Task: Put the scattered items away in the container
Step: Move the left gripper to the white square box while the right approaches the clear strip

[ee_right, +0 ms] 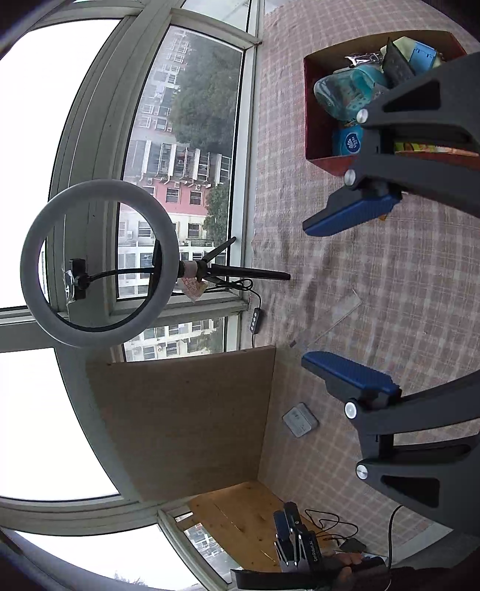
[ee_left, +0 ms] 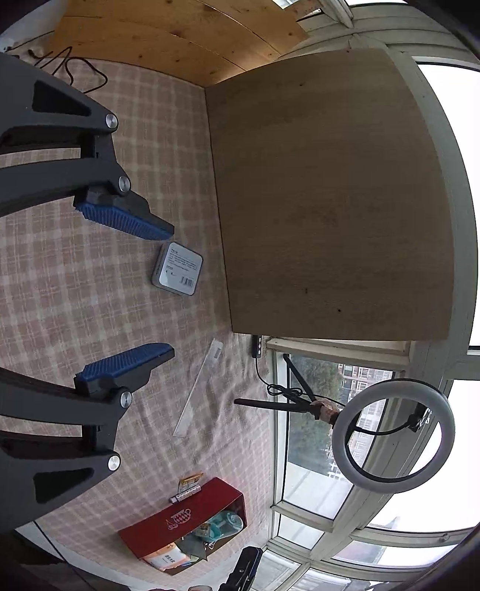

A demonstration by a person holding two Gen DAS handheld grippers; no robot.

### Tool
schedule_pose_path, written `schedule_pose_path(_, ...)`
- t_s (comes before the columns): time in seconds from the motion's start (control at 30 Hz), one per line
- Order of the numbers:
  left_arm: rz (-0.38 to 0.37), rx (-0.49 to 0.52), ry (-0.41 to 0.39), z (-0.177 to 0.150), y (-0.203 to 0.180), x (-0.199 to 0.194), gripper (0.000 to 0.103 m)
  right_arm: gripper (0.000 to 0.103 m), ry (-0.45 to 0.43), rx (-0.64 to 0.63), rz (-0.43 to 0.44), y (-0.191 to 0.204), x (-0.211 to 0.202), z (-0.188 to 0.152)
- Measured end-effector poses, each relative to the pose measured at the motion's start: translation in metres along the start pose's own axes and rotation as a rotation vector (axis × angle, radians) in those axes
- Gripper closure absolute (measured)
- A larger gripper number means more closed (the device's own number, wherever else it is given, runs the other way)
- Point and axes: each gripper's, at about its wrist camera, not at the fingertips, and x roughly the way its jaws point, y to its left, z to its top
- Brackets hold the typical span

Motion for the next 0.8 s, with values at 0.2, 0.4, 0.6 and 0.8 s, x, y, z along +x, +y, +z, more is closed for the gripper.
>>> schedule_pose_path(0.2, -0.014, 0.032, 0.095, -0.006, 0.012, 0.068, 0.041, 0.039, 0.141, -0.047, 0.041, 0.02, 0.086, -0.006)
schedule_pose_path(0.4, -0.029, 0.044, 0.189, -0.01, 0.017, 0.134, 0.041, 0.039, 0.266, -0.12, 0.081, 0.033, 0.164, -0.022)
schedule_pose_path(0.6, -0.034, 0.08, 0.243, -0.008, 0.02, 0.174, 0.041, 0.039, 0.407, -0.254, 0.128, 0.038, 0.228, -0.041)
schedule_pose_path(0.8, -0.028, 0.121, 0.253, -0.006, 0.019, 0.195, 0.039, 0.039, 0.5, -0.341, 0.144, 0.039, 0.268, -0.049)
